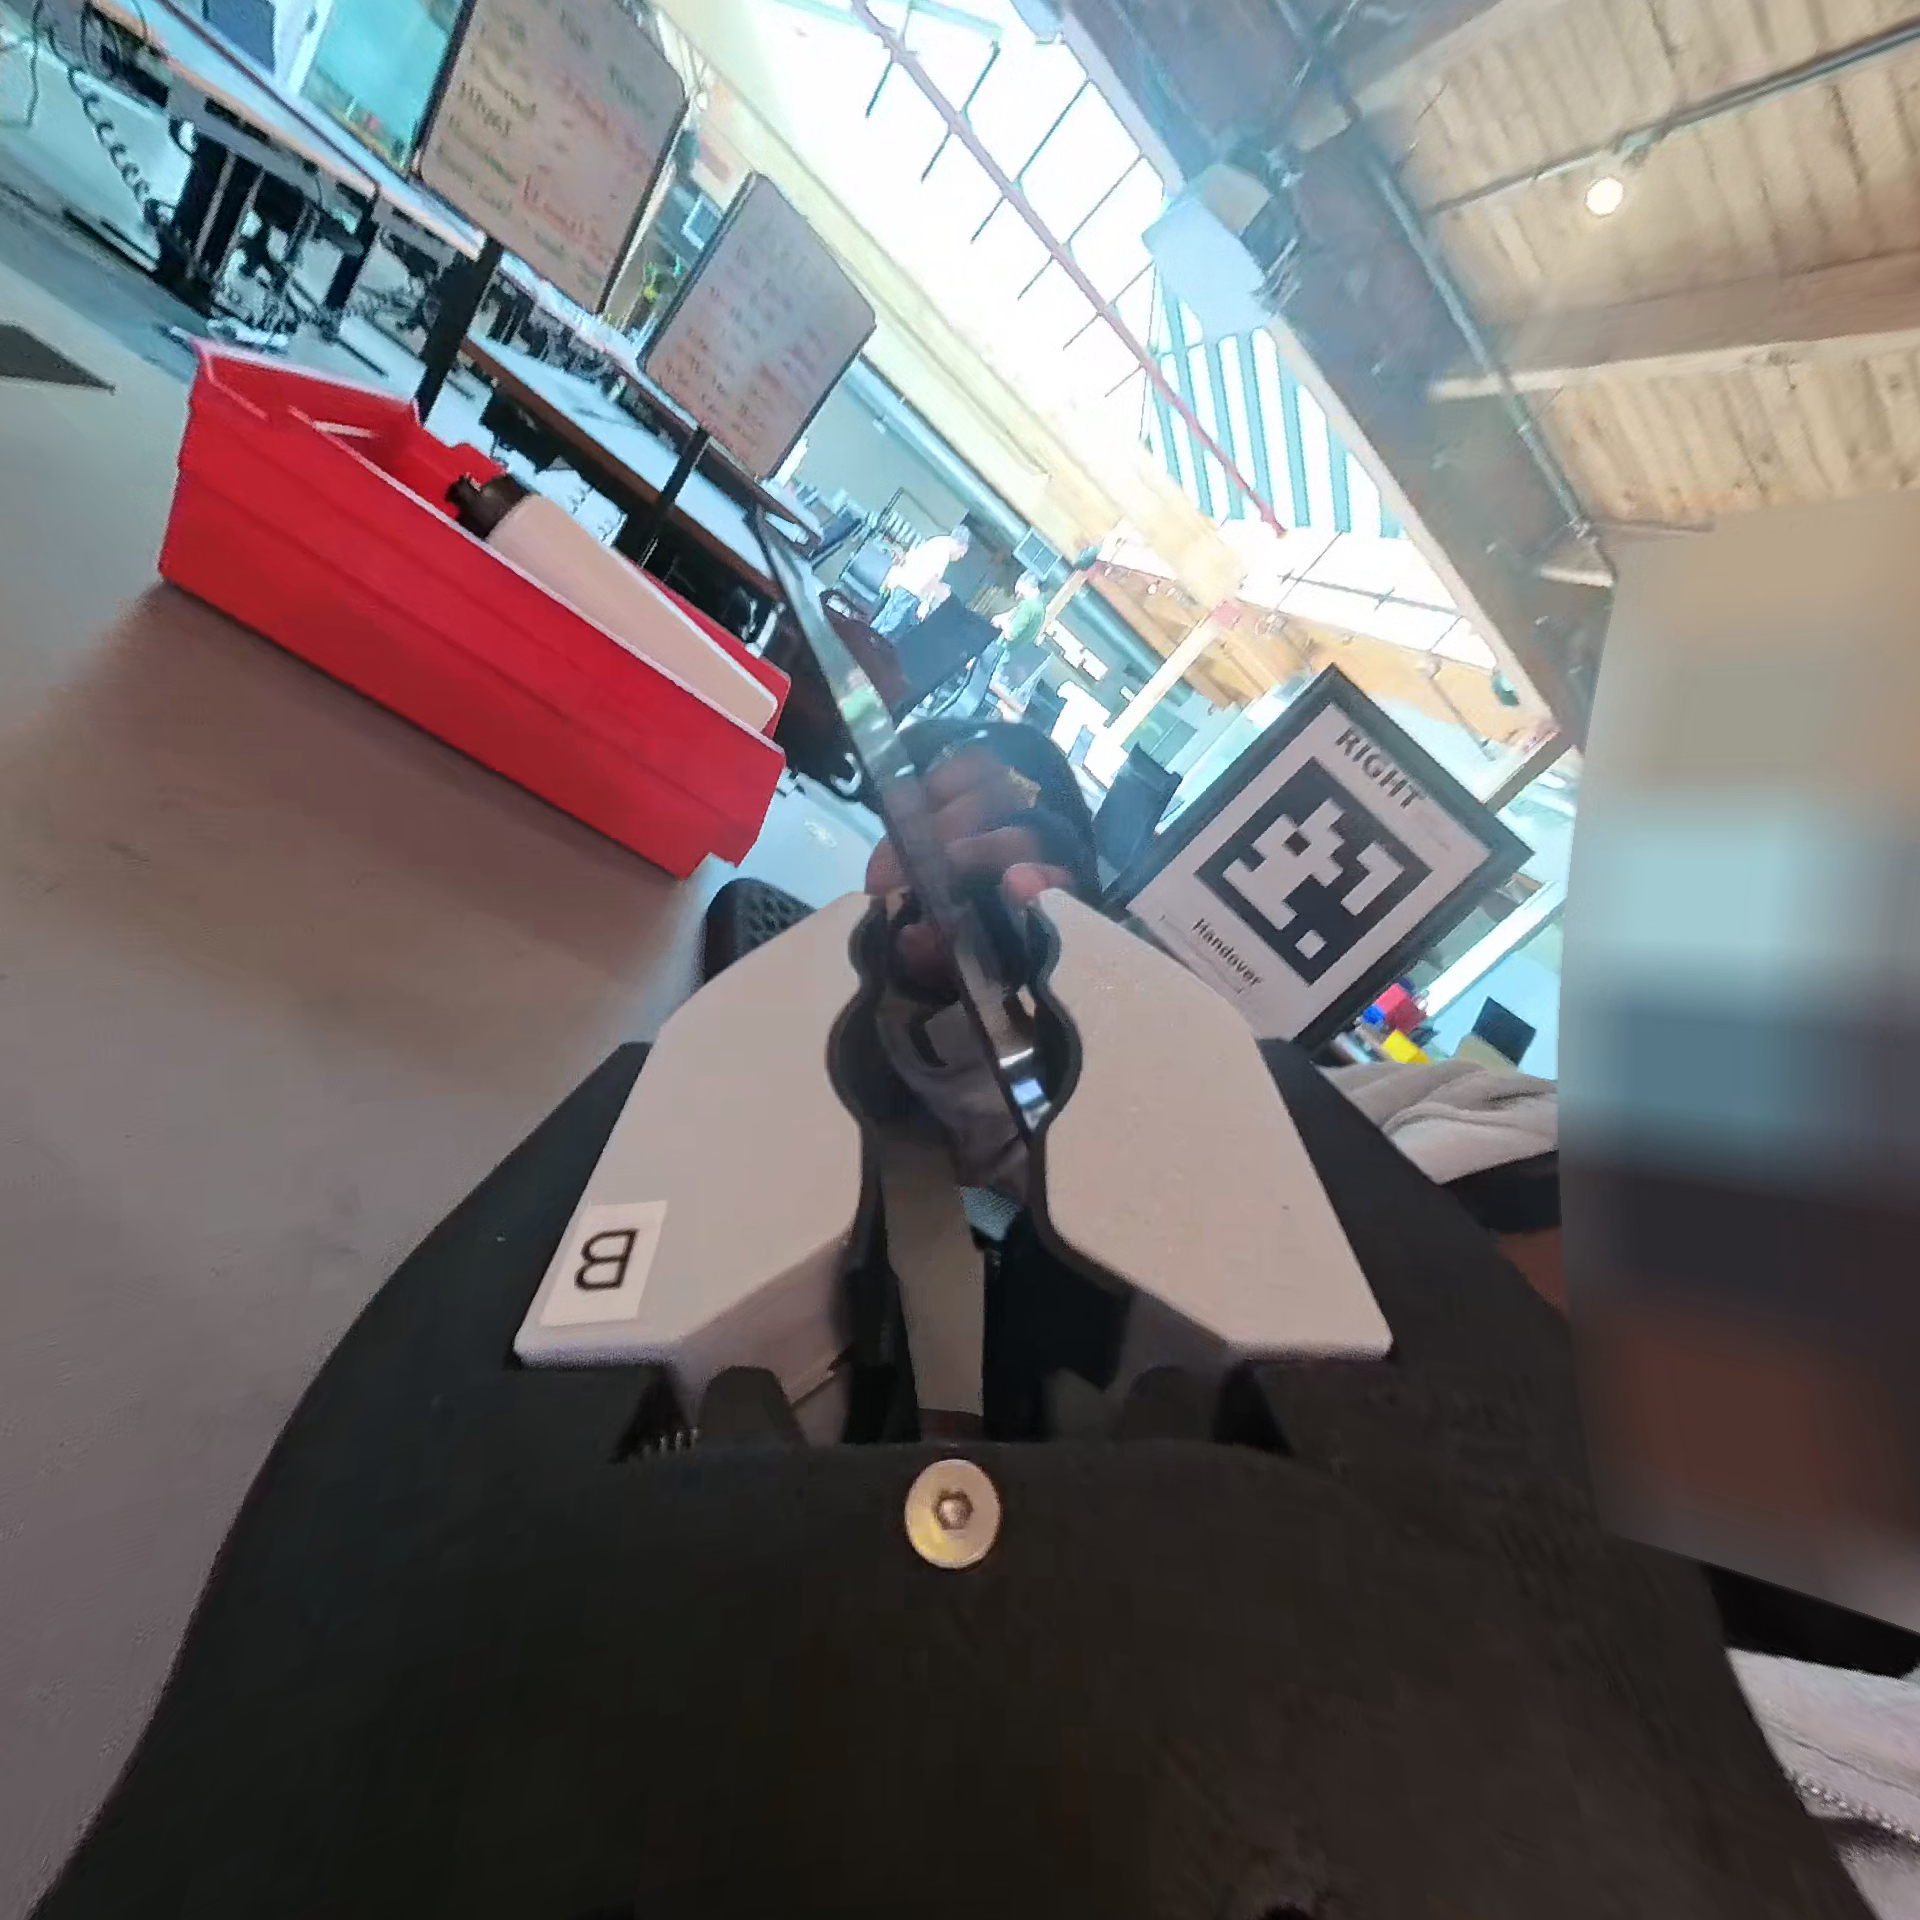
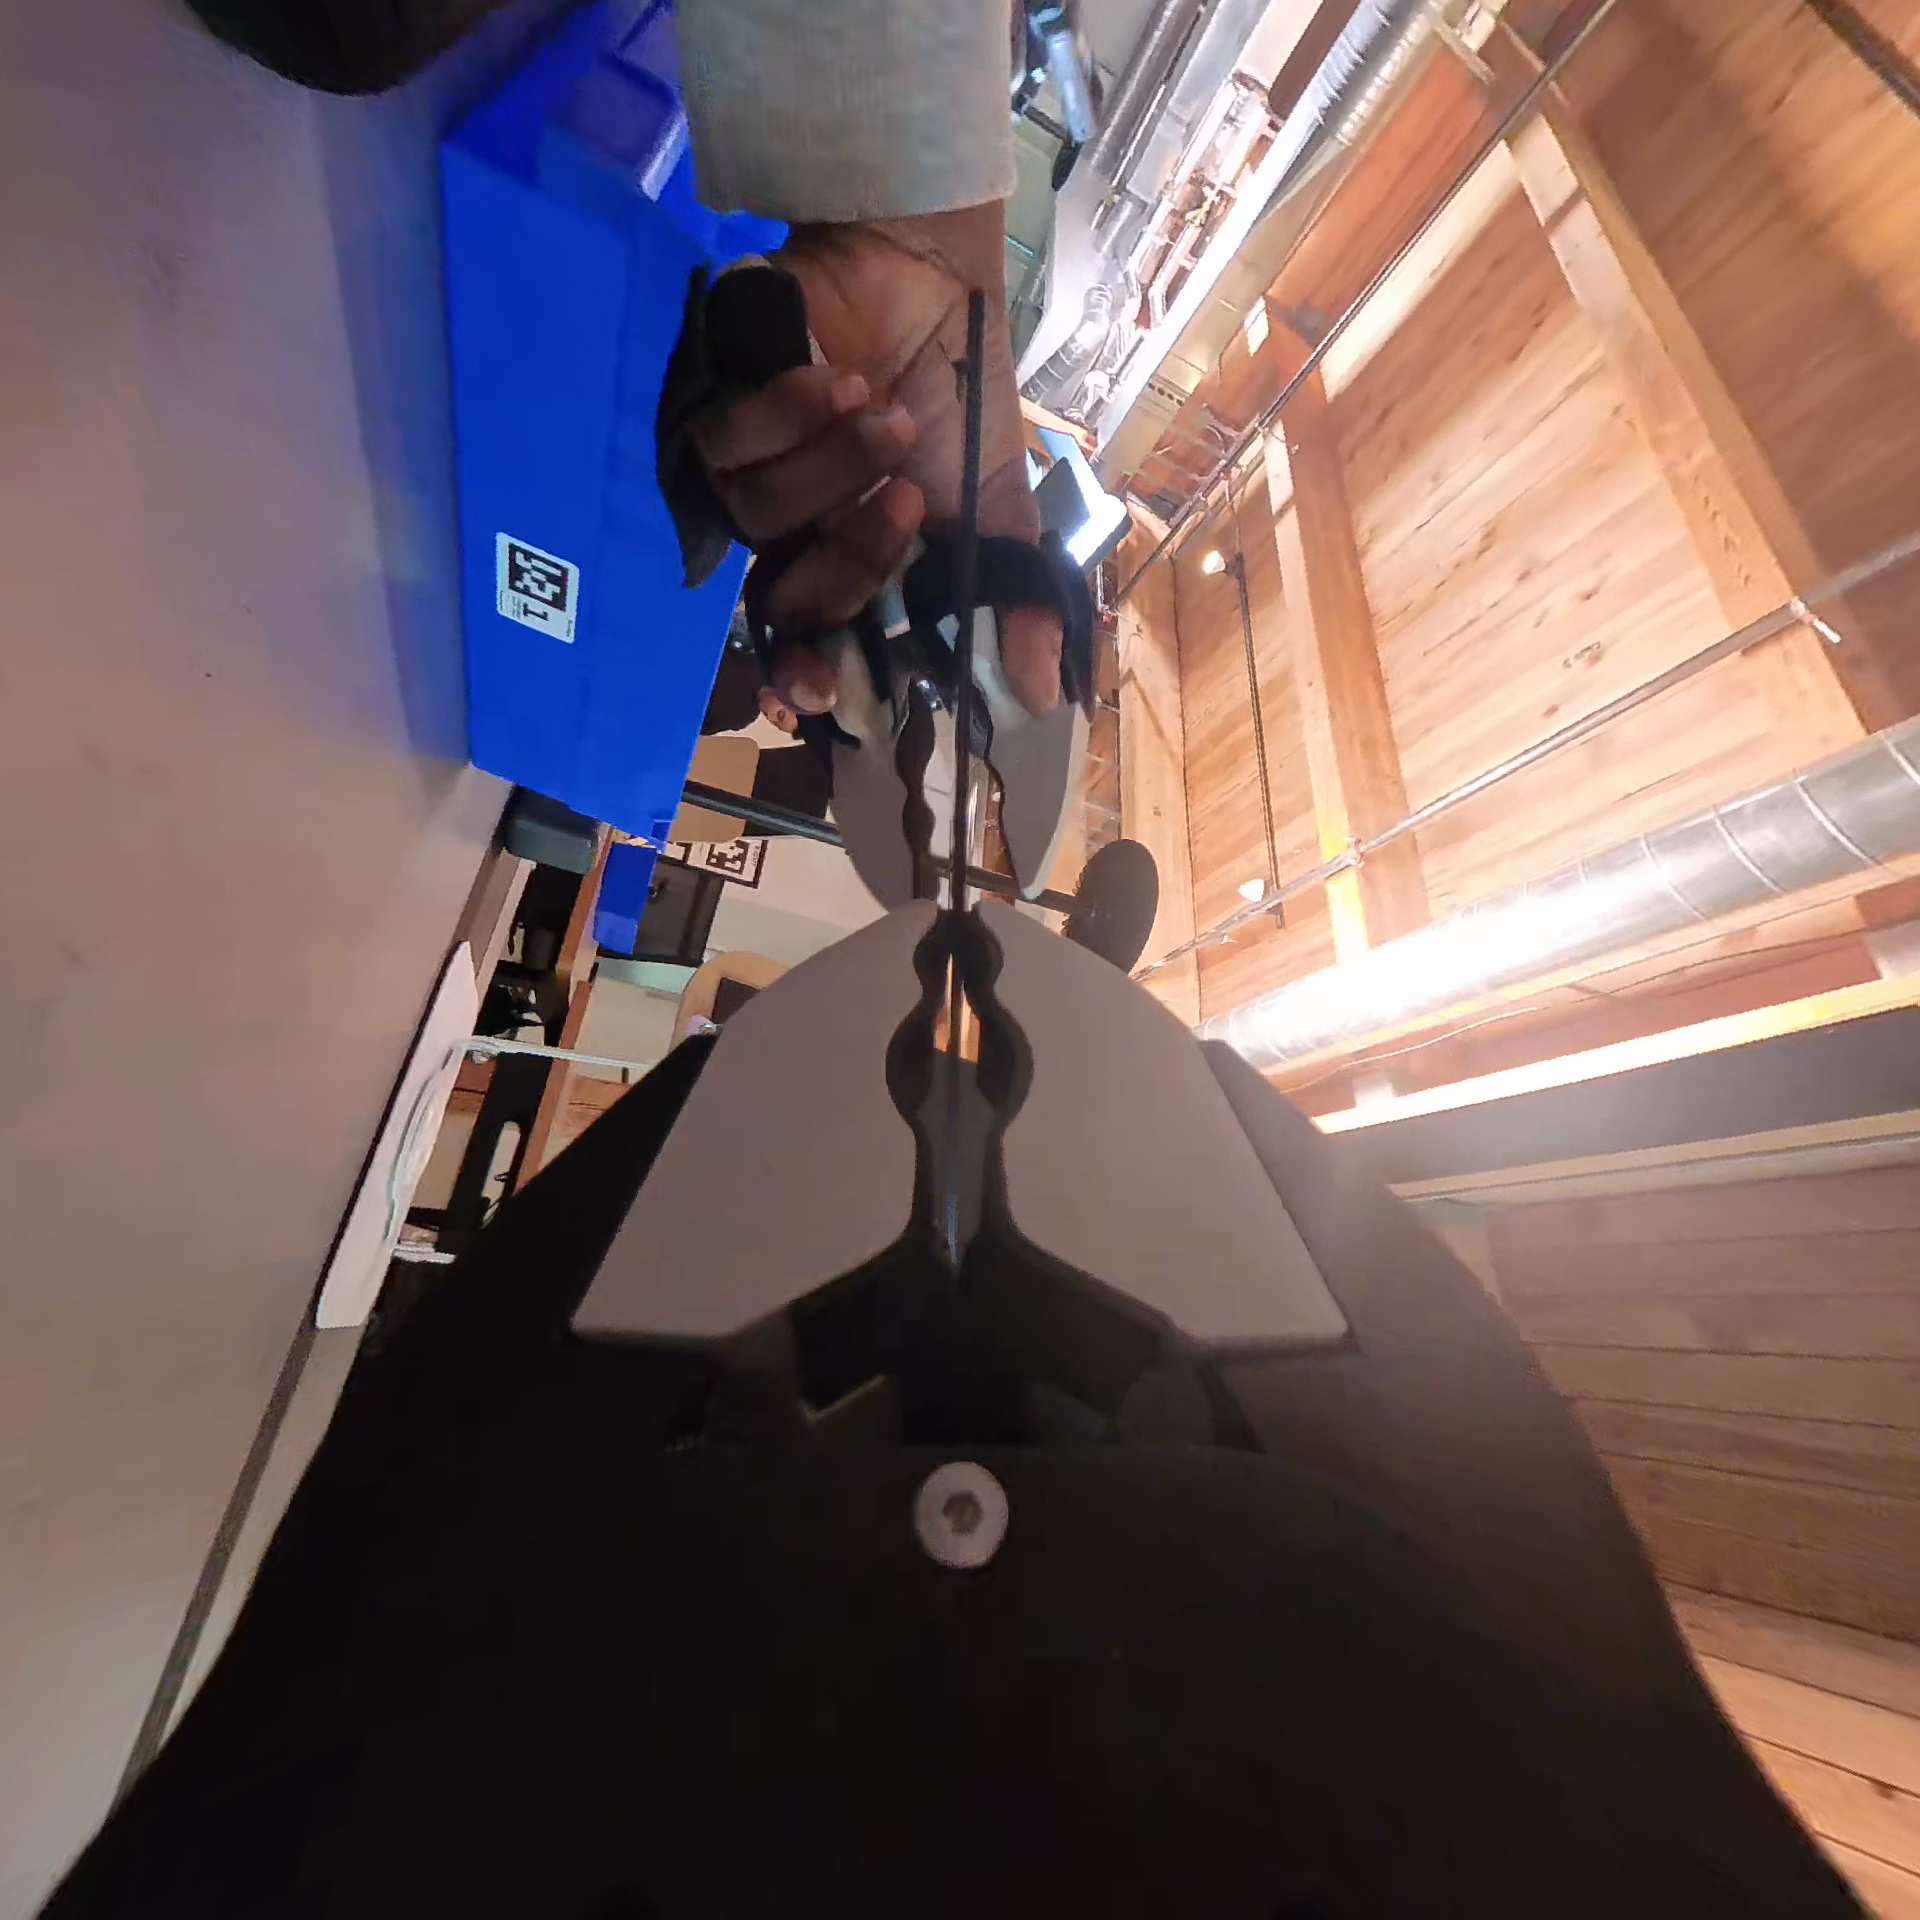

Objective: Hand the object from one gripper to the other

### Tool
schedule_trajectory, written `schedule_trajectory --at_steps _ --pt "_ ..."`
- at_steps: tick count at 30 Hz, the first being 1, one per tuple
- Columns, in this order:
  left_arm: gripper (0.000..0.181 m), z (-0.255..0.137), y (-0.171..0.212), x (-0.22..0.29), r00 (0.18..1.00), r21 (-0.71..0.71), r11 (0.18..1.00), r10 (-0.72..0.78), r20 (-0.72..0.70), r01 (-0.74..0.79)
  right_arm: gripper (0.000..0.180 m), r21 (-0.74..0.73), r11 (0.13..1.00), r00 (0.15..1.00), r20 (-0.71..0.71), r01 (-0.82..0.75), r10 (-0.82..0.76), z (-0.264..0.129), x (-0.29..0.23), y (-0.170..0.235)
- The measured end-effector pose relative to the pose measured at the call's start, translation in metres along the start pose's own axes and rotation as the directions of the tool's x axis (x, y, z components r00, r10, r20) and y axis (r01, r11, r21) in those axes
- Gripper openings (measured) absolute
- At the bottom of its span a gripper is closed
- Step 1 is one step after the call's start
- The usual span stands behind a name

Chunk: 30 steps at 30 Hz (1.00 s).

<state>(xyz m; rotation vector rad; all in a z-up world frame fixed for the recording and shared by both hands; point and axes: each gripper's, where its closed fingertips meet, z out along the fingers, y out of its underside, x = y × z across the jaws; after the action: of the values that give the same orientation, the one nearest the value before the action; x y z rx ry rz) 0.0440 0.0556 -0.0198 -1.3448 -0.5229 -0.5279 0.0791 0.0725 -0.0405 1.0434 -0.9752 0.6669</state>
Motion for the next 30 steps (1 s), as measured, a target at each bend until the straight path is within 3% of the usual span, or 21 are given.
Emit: schedule_trajectory --at_steps 2,8,10,14,17,19,20,22,23,25,27,30 --pt "0.032 0.004 0.008 -0.005 0.999 -0.06 0.998 0.022 0.044 -0.019 0.002 0.003 1.0 1.0 -0.006 0.016 -0.016 0.0 0.002 -0.002" --pt "0.007 0.014 0.034 0.013 0.995 -0.207 0.975 0.07 -0.072 -0.084 0.004 0.029 1.0 1.0 -0.009 -0.003 0.003 0.001 0.002 -0.007" --pt "0.004 0.015 0.03 0.017 0.992 -0.175 0.98 0.078 -0.099 -0.095 0.006 0.028 0.999 0.999 -0.016 -0.035 0.035 0.001 0.004 -0.005" --pt "0.001 0.014 0.013 0.023 0.979 -0.048 0.983 0.173 -0.108 -0.179 0.023 -0.019 0.953 0.948 -0.113 -0.303 0.299 0.003 0.017 0.016" --pt "0.001 0.006 -0.012 0.022 0.948 0.108 0.943 0.318 -0.013 -0.314 0.031 0.02 0.815 0.794 -0.211 -0.58 0.57 -0.005 0.035 0.042" --pt "0.0 -0.004 -0.031 0.025 0.919 0.237 0.889 0.391 0.054 -0.392 0.031 0.131 0.62 0.579 -0.252 -0.773 0.775 -0.014 0.05 0.058" --pt "0.001 -0.009 -0.038 0.025 0.903 0.29 0.857 0.419 0.09 -0.426 0.03 0.193 0.455 0.411 -0.23 -0.869 0.882 -0.017 0.054 0.067" --pt "0.001 -0.012 -0.042 0.027 0.873 0.332 0.81 0.471 0.124 -0.484 0.044 0.275 0.002 -0.015 -0.059 -0.962 0.998 -0.013 0.051 0.078" --pt "0.001 -0.011 -0.041 0.027 0.862 0.325 0.8 0.49 0.131 -0.504 0.053 0.267 -0.223 -0.219 0.045 -0.937 0.975 -0.009 0.045 0.082" --pt "0.001 -0.005 -0.036 0.022 0.846 0.284 0.798 0.511 0.15 -0.532 0.064 0.176 -0.558 -0.513 0.244 -0.811 0.823 -0.002 0.034 0.079" --pt "0.001 0.001 -0.03 0.018 0.832 0.235 0.798 0.531 0.159 -0.555 0.067 0.084 -0.747 -0.677 0.364 -0.66 0.639 0.001 0.027 0.077" --pt "0.001 0.008 -0.022 0.014 0.819 0.19 0.797 0.552 0.154 -0.573 0.062 0.04 -0.833 -0.744 0.427 -0.553 0.514 0.0 0.026 0.076"
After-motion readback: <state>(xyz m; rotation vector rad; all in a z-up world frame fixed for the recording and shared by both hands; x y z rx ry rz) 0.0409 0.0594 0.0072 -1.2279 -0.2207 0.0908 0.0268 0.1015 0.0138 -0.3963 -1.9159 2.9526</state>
